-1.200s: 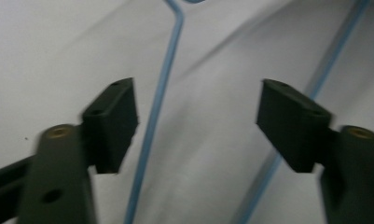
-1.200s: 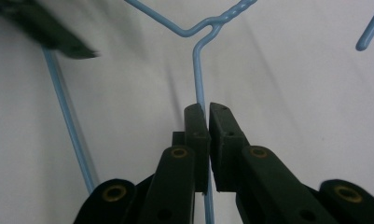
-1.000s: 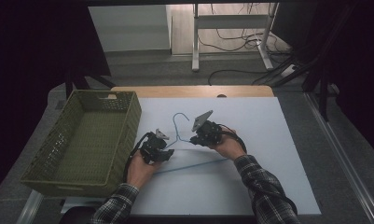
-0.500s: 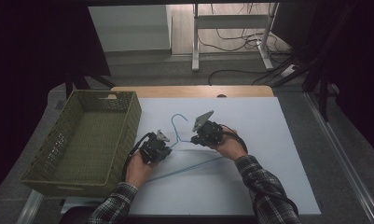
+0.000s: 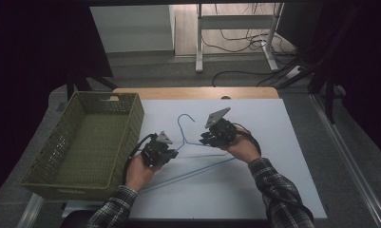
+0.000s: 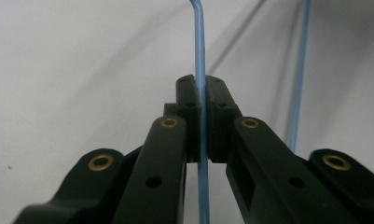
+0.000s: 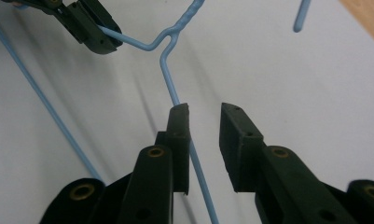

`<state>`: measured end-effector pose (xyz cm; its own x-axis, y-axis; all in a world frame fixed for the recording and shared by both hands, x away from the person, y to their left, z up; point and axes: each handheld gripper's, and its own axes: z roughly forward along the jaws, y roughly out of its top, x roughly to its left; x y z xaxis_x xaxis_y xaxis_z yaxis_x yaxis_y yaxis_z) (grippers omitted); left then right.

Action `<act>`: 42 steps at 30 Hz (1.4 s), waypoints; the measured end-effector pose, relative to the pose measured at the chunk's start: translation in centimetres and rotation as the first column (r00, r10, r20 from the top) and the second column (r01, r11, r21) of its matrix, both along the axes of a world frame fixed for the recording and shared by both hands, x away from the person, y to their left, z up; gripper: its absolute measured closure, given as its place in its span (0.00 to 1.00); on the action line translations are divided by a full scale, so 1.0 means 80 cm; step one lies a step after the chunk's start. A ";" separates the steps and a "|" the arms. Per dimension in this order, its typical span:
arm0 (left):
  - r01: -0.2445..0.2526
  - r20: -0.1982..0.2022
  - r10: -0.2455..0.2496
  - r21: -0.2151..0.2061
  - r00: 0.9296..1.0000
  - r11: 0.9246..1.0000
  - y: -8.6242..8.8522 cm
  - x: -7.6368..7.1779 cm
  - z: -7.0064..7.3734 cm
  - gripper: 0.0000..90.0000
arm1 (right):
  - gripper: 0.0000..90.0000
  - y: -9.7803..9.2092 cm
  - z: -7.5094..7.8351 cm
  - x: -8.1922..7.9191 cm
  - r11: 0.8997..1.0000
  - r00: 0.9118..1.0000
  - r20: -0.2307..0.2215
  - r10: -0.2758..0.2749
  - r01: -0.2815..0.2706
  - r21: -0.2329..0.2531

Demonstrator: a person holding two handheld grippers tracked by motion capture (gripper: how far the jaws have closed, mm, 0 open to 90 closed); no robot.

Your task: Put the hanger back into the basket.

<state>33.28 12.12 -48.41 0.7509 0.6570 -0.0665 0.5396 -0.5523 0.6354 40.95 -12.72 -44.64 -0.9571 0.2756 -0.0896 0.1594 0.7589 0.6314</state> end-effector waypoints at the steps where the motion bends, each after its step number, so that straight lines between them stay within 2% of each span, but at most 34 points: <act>1: 0.003 0.010 -0.003 -0.012 1.000 1.000 0.001 -0.002 0.003 0.96 | 0.79 -0.003 0.006 -0.002 1.000 1.000 0.005 -0.006 0.006 0.000; 6: 0.030 0.042 -0.029 -0.042 0.999 0.999 0.002 -0.011 0.023 0.96 | 0.74 -0.015 0.031 -0.015 1.000 1.000 0.011 -0.007 0.007 -0.005; 10: 0.057 0.067 -0.052 -0.079 0.996 0.995 0.002 -0.020 0.038 0.96 | 0.70 -0.020 0.044 -0.027 1.000 1.000 0.004 0.003 -0.003 -0.014; 15: 0.092 0.084 -0.086 -0.083 0.993 0.992 -0.002 -0.032 0.050 0.96 | 0.66 -0.019 0.051 -0.039 0.999 1.000 0.001 0.027 -0.027 -0.024; 18: 0.116 0.096 -0.108 -0.076 0.989 0.990 -0.007 -0.039 0.054 0.96 | 0.67 -0.017 0.053 -0.045 0.999 0.999 -0.017 0.045 -0.045 -0.031; 21: 0.137 0.095 -0.130 -0.074 0.987 0.988 -0.011 -0.044 0.057 0.96 | 0.73 -0.014 0.050 -0.050 0.996 0.997 -0.039 0.070 -0.072 -0.046; 22: 0.141 0.091 -0.133 -0.088 0.987 0.986 -0.013 -0.045 0.057 0.96 | 0.76 -0.013 0.049 -0.052 0.995 0.996 -0.047 0.080 -0.082 -0.050; 24: 0.156 0.084 -0.147 -0.106 0.986 0.982 -0.013 -0.047 0.058 0.96 | 0.88 -0.012 0.048 -0.056 0.992 0.994 -0.053 0.099 -0.103 -0.072; 26: 0.166 0.081 -0.159 -0.097 0.984 0.981 -0.014 -0.048 0.058 0.96 | 0.94 -0.013 0.048 -0.059 0.990 0.992 -0.056 0.113 -0.117 -0.083; 28: 0.181 0.044 -0.177 -0.110 0.983 0.977 -0.012 -0.045 0.057 0.95 | 0.96 -0.014 0.049 -0.064 0.985 0.988 -0.059 0.145 -0.150 -0.089; 29: 0.194 0.029 -0.192 -0.116 0.981 0.974 -0.009 -0.044 0.059 0.94 | 0.96 -0.015 0.050 -0.068 0.983 0.987 -0.046 0.155 -0.158 -0.090; 31: 0.191 0.016 -0.191 -0.139 0.981 0.972 -0.008 -0.045 0.063 0.86 | 0.97 -0.017 0.051 -0.073 0.984 0.986 -0.051 0.160 -0.163 -0.070; 33: 0.204 0.021 -0.203 -0.112 0.979 0.973 -0.006 -0.047 0.073 0.75 | 0.97 -0.021 0.055 -0.080 0.984 0.985 -0.040 0.165 -0.167 -0.054; 35: 0.217 -0.002 -0.219 -0.112 0.976 0.970 -0.004 -0.047 0.082 0.68 | 0.97 -0.025 0.059 -0.086 0.986 0.987 -0.025 0.161 -0.161 -0.036; 37: 0.225 -0.012 -0.227 -0.096 0.974 0.970 -0.004 -0.049 0.092 0.59 | 0.97 -0.028 0.063 -0.093 0.986 0.987 -0.011 0.161 -0.161 -0.040; 39: 0.248 -0.035 -0.252 -0.091 0.967 0.964 -0.005 -0.047 0.101 0.53 | 0.97 -0.030 0.065 -0.100 0.985 0.986 -0.005 0.165 -0.165 -0.041; 42: 0.304 -0.122 -0.314 -0.093 0.942 0.948 -0.009 -0.038 0.107 0.53 | 0.97 -0.034 0.068 -0.108 0.984 0.985 0.012 0.173 -0.172 -0.043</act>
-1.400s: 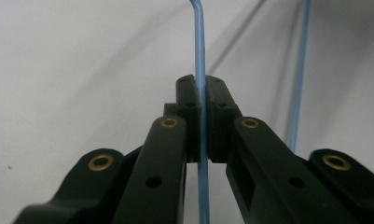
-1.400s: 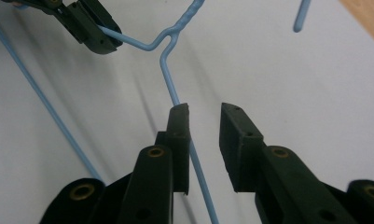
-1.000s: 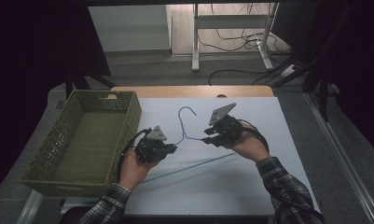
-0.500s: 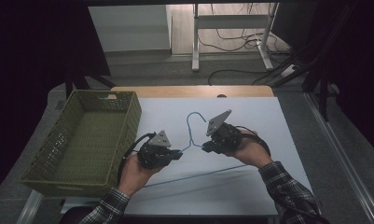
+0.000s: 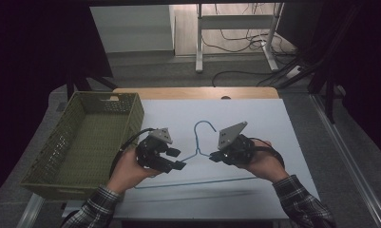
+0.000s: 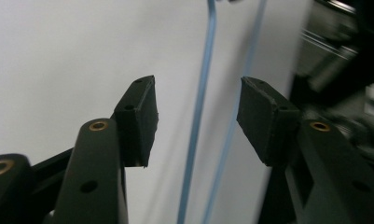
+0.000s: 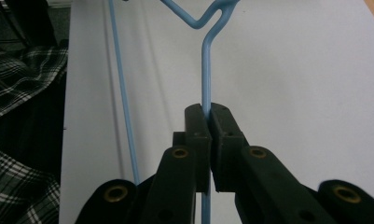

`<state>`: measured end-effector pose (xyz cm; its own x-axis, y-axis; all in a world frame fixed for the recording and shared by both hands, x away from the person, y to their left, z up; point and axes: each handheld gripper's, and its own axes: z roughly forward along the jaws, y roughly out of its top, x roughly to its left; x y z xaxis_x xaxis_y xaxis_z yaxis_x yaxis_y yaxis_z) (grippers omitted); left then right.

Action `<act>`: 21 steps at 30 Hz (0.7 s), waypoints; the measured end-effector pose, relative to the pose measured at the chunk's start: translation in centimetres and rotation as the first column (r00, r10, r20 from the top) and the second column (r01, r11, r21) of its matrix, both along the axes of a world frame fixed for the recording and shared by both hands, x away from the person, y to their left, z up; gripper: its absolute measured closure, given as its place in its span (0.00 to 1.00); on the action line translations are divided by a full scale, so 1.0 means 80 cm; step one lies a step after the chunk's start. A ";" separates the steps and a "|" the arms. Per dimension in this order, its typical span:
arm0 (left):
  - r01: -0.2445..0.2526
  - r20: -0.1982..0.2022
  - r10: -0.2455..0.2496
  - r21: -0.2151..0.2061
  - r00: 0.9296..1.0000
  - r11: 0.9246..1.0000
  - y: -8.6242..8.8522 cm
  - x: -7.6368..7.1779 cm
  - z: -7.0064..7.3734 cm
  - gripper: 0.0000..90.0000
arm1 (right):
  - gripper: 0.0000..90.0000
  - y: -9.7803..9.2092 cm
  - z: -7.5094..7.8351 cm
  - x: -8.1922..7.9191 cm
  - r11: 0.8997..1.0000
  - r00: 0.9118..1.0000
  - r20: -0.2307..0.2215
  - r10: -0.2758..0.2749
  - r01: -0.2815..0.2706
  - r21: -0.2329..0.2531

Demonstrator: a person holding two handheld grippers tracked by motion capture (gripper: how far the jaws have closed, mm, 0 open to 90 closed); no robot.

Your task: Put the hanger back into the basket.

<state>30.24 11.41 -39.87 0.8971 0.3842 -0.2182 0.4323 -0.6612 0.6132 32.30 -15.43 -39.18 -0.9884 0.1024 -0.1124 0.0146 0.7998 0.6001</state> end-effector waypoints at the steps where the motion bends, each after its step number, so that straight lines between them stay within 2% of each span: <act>1: 0.027 -0.014 -0.027 0.018 1.000 0.999 -0.002 0.004 0.001 0.55 | 0.97 -0.001 0.001 -0.002 1.000 1.000 0.005 0.001 -0.001 0.000; 5: 0.061 -0.064 -0.057 0.054 0.996 0.997 -0.012 0.013 -0.003 0.66 | 0.97 -0.005 0.001 -0.007 1.000 1.000 0.012 0.005 -0.005 0.000; 8: 0.070 -0.082 -0.064 0.070 0.995 0.995 -0.015 0.018 -0.005 0.73 | 0.97 -0.007 -0.001 -0.008 1.000 1.000 0.011 0.014 -0.014 0.005; 9: 0.102 -0.108 -0.093 0.078 0.990 0.992 -0.019 0.021 -0.008 0.75 | 0.97 -0.007 -0.002 -0.008 1.000 1.000 0.008 0.016 -0.016 0.009; 12: 0.134 -0.128 -0.122 0.087 0.984 0.987 -0.024 0.023 -0.013 0.87 | 0.97 -0.007 -0.003 -0.008 1.000 1.000 0.010 0.024 -0.024 0.004; 13: 0.145 -0.129 -0.134 0.084 0.983 0.986 -0.025 0.023 -0.014 0.92 | 0.97 -0.007 -0.004 -0.008 1.000 1.000 0.009 0.021 -0.021 0.007; 14: 0.168 -0.121 -0.156 0.094 0.980 0.981 -0.026 0.022 -0.014 0.94 | 0.97 -0.007 -0.004 -0.008 1.000 1.000 0.010 0.023 -0.023 0.003; 18: 0.172 -0.099 -0.162 0.099 0.982 0.980 -0.029 0.017 -0.012 0.97 | 0.96 -0.008 -0.007 -0.005 1.000 1.000 -0.011 0.020 -0.020 0.007; 19: 0.169 -0.114 -0.159 0.084 0.981 0.982 -0.028 0.017 -0.012 0.97 | 0.95 -0.008 -0.008 -0.005 1.000 1.000 -0.011 0.017 -0.017 0.011; 21: 0.166 -0.101 -0.159 0.064 0.982 0.984 -0.025 0.015 -0.009 0.97 | 0.93 -0.010 -0.007 -0.004 1.000 1.000 -0.030 0.002 -0.001 0.023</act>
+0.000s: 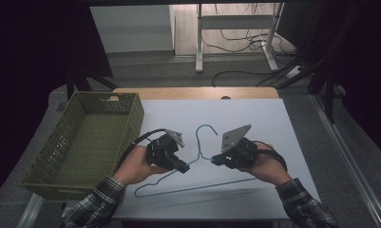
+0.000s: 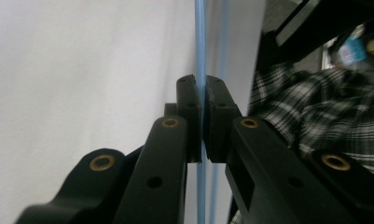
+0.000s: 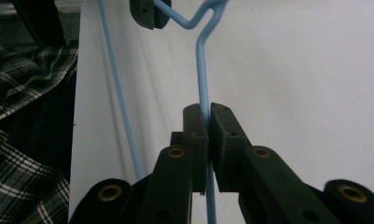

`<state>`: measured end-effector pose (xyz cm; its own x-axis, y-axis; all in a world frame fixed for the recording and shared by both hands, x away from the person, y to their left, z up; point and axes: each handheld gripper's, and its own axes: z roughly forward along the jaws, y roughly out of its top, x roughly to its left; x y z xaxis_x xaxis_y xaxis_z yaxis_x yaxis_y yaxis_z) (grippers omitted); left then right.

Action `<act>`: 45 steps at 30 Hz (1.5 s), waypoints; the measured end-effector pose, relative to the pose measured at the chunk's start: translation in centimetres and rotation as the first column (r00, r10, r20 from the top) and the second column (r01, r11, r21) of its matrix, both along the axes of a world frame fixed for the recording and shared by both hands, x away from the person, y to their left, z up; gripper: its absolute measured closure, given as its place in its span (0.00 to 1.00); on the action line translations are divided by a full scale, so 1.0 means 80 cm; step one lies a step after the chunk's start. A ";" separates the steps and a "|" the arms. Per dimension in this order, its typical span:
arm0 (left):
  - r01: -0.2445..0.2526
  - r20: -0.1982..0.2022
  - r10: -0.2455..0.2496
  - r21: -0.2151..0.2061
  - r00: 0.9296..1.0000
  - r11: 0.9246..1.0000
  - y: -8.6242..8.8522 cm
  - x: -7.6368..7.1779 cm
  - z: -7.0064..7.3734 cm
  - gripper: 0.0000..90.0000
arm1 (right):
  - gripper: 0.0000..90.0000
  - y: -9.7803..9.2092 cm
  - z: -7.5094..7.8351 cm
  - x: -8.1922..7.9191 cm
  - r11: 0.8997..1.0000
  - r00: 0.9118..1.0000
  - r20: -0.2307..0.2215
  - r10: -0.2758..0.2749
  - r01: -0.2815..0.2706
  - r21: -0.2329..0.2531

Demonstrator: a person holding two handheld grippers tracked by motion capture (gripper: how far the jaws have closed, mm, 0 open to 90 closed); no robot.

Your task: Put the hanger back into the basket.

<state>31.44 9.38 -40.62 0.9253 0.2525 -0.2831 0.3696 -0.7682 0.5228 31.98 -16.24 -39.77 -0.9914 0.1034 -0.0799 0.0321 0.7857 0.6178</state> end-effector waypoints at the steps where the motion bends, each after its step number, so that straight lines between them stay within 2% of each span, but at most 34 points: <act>1: -0.006 -0.002 0.006 -0.016 1.000 1.000 0.001 -0.001 0.001 0.97 | 0.89 -0.001 0.001 0.000 1.000 1.000 0.004 -0.013 0.013 0.008; 4: -0.007 0.035 0.008 -0.020 0.999 1.000 0.005 -0.003 0.007 0.97 | 0.76 -0.006 0.005 0.000 0.998 0.999 0.018 -0.047 0.046 0.049; 6: -0.020 0.033 0.021 -0.028 0.999 0.999 0.010 -0.002 0.009 0.97 | 0.71 -0.011 0.009 -0.002 0.995 0.996 0.044 -0.077 0.074 0.068; 7: -0.033 0.048 0.035 -0.033 0.998 0.999 0.013 -0.002 0.012 0.97 | 0.68 -0.013 0.011 -0.003 0.993 0.995 0.044 -0.091 0.087 0.077; 8: -0.037 0.030 0.038 -0.043 0.999 0.998 0.016 -0.001 0.012 0.97 | 0.65 -0.016 0.012 -0.004 0.991 0.993 0.048 -0.105 0.101 0.084; 9: -0.056 0.058 0.059 -0.050 0.997 0.997 0.019 -0.002 0.014 0.97 | 0.62 -0.020 0.013 -0.005 0.989 0.992 0.045 -0.119 0.115 0.094; 10: -0.066 0.035 0.068 -0.049 0.997 0.997 0.023 0.000 0.015 0.97 | 0.59 -0.023 0.013 -0.006 0.986 0.990 0.045 -0.136 0.131 0.098; 11: -0.078 0.063 0.081 -0.053 0.995 0.996 0.027 0.000 0.017 0.97 | 0.56 -0.026 0.014 -0.008 0.983 0.986 0.051 -0.157 0.151 0.105; 12: -0.090 0.051 0.093 -0.055 0.994 0.994 0.032 0.002 0.019 0.97 | 0.55 -0.029 0.014 -0.010 0.979 0.983 0.058 -0.175 0.167 0.116; 13: -0.106 0.068 0.109 -0.052 0.992 0.993 0.036 0.003 0.020 0.97 | 0.53 -0.033 0.014 -0.012 0.975 0.980 0.061 -0.189 0.180 0.134; 15: -0.142 0.069 0.146 -0.054 0.987 0.988 0.046 0.005 0.024 0.97 | 0.50 -0.040 0.014 -0.016 0.963 0.973 0.058 -0.221 0.209 0.167; 17: -0.191 0.070 0.195 -0.062 0.978 0.980 0.056 0.007 0.029 0.97 | 0.46 -0.045 0.013 -0.019 0.955 0.969 0.042 -0.242 0.230 0.190; 18: -0.217 0.089 0.223 -0.072 0.971 0.973 0.062 0.007 0.032 0.97 | 0.44 -0.047 0.011 -0.021 0.949 0.966 0.033 -0.255 0.244 0.199; 19: -0.230 0.081 0.236 -0.077 0.968 0.970 0.068 0.009 0.036 0.97 | 0.42 -0.050 0.010 -0.022 0.945 0.964 0.021 -0.264 0.254 0.205; 20: -0.243 0.103 0.250 -0.075 0.963 0.967 0.074 0.010 0.040 0.97 | 0.41 -0.051 0.008 -0.023 0.941 0.962 0.003 -0.271 0.265 0.210; 22: -0.280 0.110 0.288 -0.082 0.951 0.957 0.088 0.012 0.048 0.97 | 0.38 -0.054 0.003 -0.027 0.935 0.958 -0.011 -0.287 0.282 0.215; 23: -0.305 0.123 0.316 -0.094 0.941 0.948 0.095 0.012 0.053 0.97 | 0.35 -0.056 0.001 -0.028 0.930 0.955 -0.018 -0.297 0.294 0.219; 24: -0.321 0.117 0.331 -0.098 0.936 0.942 0.102 0.014 0.056 0.97 | 0.32 -0.058 -0.001 -0.030 0.926 0.952 -0.030 -0.306 0.304 0.224; 25: -0.340 0.134 0.351 -0.101 0.927 0.935 0.110 0.014 0.061 0.97 | 0.30 -0.060 -0.004 -0.032 0.920 0.948 -0.045 -0.314 0.316 0.233; 26: -0.352 0.131 0.363 -0.103 0.922 0.930 0.119 0.015 0.065 0.97 | 0.28 -0.062 -0.006 -0.033 0.913 0.945 -0.062 -0.322 0.327 0.245; 29: -0.398 0.155 0.412 -0.114 0.898 0.910 0.144 0.015 0.077 0.97 | 0.20 -0.068 -0.012 -0.039 0.892 0.933 -0.103 -0.345 0.360 0.272; 30: -0.415 0.166 0.430 -0.118 0.887 0.902 0.152 0.014 0.081 0.97 | 0.18 -0.070 -0.014 -0.042 0.884 0.928 -0.119 -0.353 0.372 0.282; 31: -0.425 0.164 0.441 -0.122 0.883 0.897 0.161 0.014 0.085 0.97 | 0.15 -0.071 -0.015 -0.044 0.875 0.922 -0.132 -0.363 0.386 0.291; 32: -0.442 0.178 0.458 -0.125 0.871 0.888 0.169 0.013 0.088 0.97 | 0.13 -0.072 -0.017 -0.046 0.869 0.917 -0.147 -0.371 0.399 0.293; 33: -0.453 0.185 0.469 -0.122 0.864 0.883 0.177 0.013 0.091 0.97 | 0.12 -0.072 -0.018 -0.048 0.866 0.913 -0.155 -0.377 0.407 0.291; 36: -0.490 0.198 0.508 -0.132 0.838 0.861 0.201 0.011 0.098 0.97 | 0.09 -0.074 -0.021 -0.057 0.861 0.907 -0.161 -0.389 0.420 0.286; 37: -0.504 0.204 0.522 -0.135 0.828 0.853 0.209 0.010 0.100 0.97 | 0.08 -0.075 -0.022 -0.060 0.860 0.905 -0.169 -0.390 0.424 0.284; 39: -0.525 0.211 0.542 -0.137 0.813 0.840 0.223 0.009 0.101 0.97 | 0.07 -0.075 -0.024 -0.065 0.856 0.900 -0.177 -0.399 0.435 0.280; 41: -0.544 0.207 0.562 -0.141 0.801 0.827 0.238 0.007 0.101 0.97 | 0.05 -0.077 -0.027 -0.070 0.857 0.899 -0.187 -0.397 0.436 0.276; 42: -0.556 0.216 0.574 -0.143 0.790 0.819 0.244 0.006 0.100 0.97 | 0.04 -0.079 -0.028 -0.072 0.855 0.895 -0.191 -0.403 0.443 0.272; 43: -0.564 0.212 0.581 -0.142 0.786 0.814 0.252 0.006 0.099 0.97 | 0.03 -0.081 -0.030 -0.073 0.851 0.892 -0.197 -0.407 0.449 0.272; 45: -0.585 0.221 0.601 -0.139 0.768 0.799 0.265 0.004 0.097 0.97 | 0.02 -0.085 -0.033 -0.076 0.841 0.880 -0.213 -0.425 0.471 0.267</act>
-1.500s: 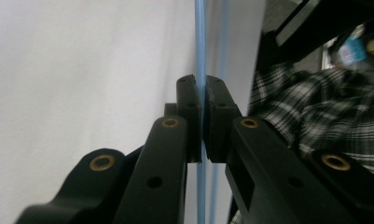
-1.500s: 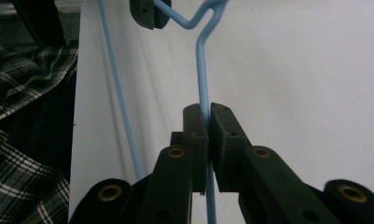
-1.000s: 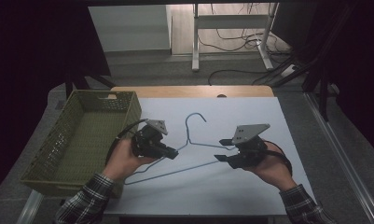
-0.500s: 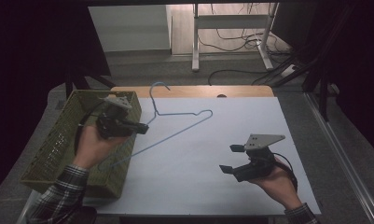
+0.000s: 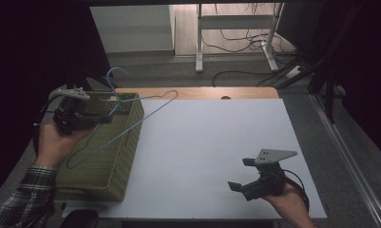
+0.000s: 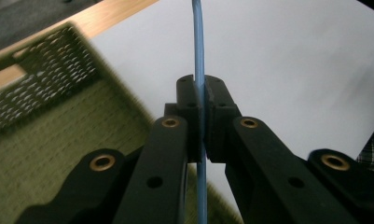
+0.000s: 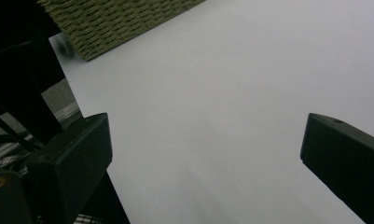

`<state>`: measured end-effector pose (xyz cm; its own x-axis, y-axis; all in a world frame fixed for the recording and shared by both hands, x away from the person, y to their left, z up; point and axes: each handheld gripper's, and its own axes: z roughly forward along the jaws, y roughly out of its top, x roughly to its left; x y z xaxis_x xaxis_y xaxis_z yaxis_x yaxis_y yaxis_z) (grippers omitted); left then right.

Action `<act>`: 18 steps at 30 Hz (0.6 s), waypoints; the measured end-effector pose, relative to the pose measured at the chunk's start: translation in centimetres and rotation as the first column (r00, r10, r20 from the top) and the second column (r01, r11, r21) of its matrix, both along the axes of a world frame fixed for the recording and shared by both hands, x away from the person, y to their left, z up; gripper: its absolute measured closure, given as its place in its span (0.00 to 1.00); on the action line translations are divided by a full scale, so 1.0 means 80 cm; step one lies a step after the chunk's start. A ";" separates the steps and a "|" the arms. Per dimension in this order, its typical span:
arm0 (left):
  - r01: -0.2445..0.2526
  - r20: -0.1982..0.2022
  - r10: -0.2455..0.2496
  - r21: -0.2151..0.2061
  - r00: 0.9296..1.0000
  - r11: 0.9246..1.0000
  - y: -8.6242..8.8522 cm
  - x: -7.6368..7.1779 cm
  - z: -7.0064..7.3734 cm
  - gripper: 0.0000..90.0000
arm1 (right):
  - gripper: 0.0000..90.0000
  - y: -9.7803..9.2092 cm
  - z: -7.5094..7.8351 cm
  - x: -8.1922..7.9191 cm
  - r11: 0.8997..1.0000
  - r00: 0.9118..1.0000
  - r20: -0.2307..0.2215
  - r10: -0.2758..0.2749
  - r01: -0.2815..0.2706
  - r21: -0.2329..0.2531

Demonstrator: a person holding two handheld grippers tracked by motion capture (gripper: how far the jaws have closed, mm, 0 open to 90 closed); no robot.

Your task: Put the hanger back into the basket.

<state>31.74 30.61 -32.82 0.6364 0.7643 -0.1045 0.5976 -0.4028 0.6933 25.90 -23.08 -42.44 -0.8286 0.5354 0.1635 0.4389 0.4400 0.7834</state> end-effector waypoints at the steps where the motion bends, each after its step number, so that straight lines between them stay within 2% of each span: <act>1: -0.008 0.000 0.008 0.002 1.000 1.000 0.007 -0.001 -0.001 0.97 | 0.01 -0.002 -0.002 -0.001 1.000 1.000 -0.007 -0.011 0.011 0.007; 3: -0.022 0.007 0.022 0.004 1.000 1.000 0.013 -0.002 -0.001 0.97 | 0.02 -0.007 -0.006 -0.004 1.000 0.999 -0.019 -0.027 0.027 0.008; 4: -0.040 0.010 0.040 0.005 0.999 0.999 0.027 -0.005 -0.003 0.97 | 0.02 -0.010 -0.007 -0.006 0.999 0.999 -0.023 -0.032 0.032 0.006; 9: -0.104 0.021 0.104 -0.008 0.994 0.995 0.066 -0.015 -0.011 0.97 | 0.00 -0.022 -0.015 -0.018 0.998 0.998 -0.024 -0.056 0.056 0.002; 14: -0.165 0.017 0.165 -0.018 0.986 0.986 0.100 -0.021 -0.028 0.97 | 0.00 -0.033 -0.021 -0.028 0.997 0.996 -0.032 -0.082 0.082 0.005; 18: -0.194 0.013 0.194 -0.016 0.981 0.981 0.116 -0.021 -0.044 0.97 | 0.00 -0.036 -0.023 -0.033 0.996 0.995 -0.054 -0.078 0.080 0.034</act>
<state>30.03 39.87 -36.32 0.4780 0.8716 -0.1088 0.6533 -0.2699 0.7074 23.28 -25.97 -44.27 -0.7736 0.5921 0.2258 0.5122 0.3744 0.7729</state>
